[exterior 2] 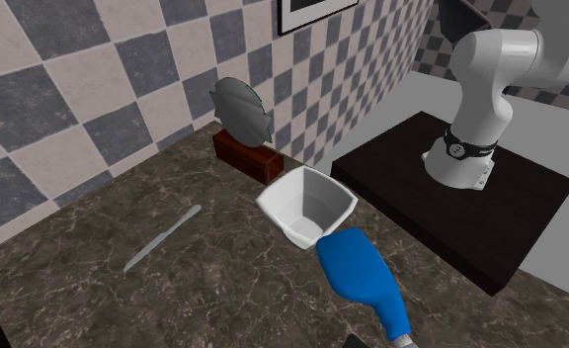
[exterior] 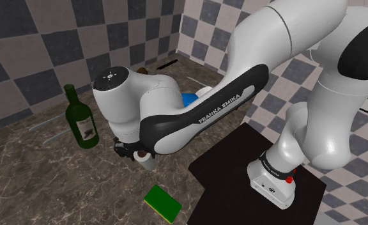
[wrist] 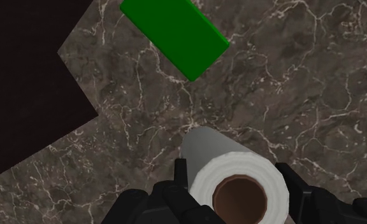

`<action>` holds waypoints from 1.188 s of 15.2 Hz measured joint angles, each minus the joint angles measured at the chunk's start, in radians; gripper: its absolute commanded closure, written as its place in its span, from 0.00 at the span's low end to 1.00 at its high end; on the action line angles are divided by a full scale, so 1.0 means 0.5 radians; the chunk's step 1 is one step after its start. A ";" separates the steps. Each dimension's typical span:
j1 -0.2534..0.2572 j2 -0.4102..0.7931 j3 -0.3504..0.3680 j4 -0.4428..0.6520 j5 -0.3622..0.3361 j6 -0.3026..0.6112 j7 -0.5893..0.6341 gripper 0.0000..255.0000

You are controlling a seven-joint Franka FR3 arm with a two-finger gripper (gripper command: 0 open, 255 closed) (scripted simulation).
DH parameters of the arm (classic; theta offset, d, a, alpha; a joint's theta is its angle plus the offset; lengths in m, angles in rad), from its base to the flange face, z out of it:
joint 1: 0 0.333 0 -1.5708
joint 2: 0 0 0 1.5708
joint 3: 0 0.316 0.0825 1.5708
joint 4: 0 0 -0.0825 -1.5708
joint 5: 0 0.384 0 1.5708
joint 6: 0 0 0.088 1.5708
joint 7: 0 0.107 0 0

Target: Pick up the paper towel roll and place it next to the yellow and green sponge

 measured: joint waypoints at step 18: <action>0.006 -0.029 0.011 0.097 0.019 -0.122 -0.009 0.00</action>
